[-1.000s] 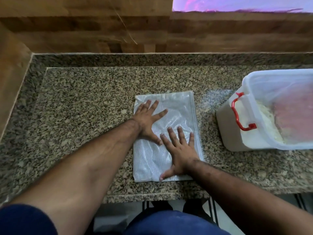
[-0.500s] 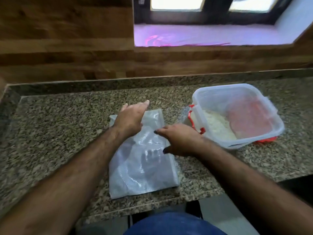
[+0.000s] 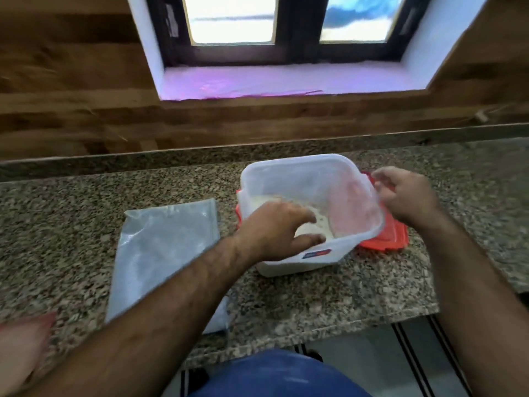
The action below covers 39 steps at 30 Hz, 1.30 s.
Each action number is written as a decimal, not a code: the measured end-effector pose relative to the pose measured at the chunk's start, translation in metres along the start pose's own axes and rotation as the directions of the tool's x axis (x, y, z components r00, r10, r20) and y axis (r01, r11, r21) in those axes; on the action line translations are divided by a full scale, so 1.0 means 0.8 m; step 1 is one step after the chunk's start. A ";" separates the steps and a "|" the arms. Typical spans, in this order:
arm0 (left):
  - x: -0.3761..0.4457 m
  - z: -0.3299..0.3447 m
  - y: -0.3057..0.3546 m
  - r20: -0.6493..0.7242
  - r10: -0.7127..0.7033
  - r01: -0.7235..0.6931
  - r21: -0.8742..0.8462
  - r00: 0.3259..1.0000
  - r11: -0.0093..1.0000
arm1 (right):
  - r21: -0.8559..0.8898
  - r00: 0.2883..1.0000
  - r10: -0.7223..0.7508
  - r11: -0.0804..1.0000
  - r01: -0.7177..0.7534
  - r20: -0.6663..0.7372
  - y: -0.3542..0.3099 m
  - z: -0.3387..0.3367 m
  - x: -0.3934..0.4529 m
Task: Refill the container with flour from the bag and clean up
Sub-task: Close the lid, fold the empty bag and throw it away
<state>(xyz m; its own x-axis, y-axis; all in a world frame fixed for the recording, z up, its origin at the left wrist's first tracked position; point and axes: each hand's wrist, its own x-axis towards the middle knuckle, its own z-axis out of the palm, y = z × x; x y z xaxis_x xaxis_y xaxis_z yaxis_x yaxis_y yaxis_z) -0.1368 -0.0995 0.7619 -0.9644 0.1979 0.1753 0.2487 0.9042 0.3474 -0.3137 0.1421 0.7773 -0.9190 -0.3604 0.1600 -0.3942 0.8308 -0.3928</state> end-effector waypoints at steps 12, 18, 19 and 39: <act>0.019 0.029 0.015 0.356 -0.382 0.343 0.169 0.853 0.924 | -0.222 0.886 0.061 0.974 0.049 0.459 0.207 0.148 -0.038; 0.013 0.023 0.021 0.265 -0.376 0.343 0.164 0.888 0.925 | 0.000 0.996 -0.091 0.996 0.091 0.000 0.196 0.141 -0.016; 0.012 0.023 0.019 0.246 -0.370 0.342 0.148 0.896 0.928 | 0.062 0.992 -0.087 0.994 0.093 -0.092 0.187 0.133 -0.003; 0.038 -0.042 -0.026 -0.454 -0.828 0.155 -0.839 0.330 0.522 | 0.679 0.844 -0.239 0.508 0.530 -0.480 -0.075 -0.063 0.042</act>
<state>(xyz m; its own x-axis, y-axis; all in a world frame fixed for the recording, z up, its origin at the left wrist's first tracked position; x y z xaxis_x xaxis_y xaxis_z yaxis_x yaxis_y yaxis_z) -0.1685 -0.1245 0.7910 -0.4833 -0.8549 0.1885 0.0552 0.1851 0.9812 -0.3218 0.1016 0.8516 -0.6857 -0.2997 0.6633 -0.6812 -0.0567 -0.7299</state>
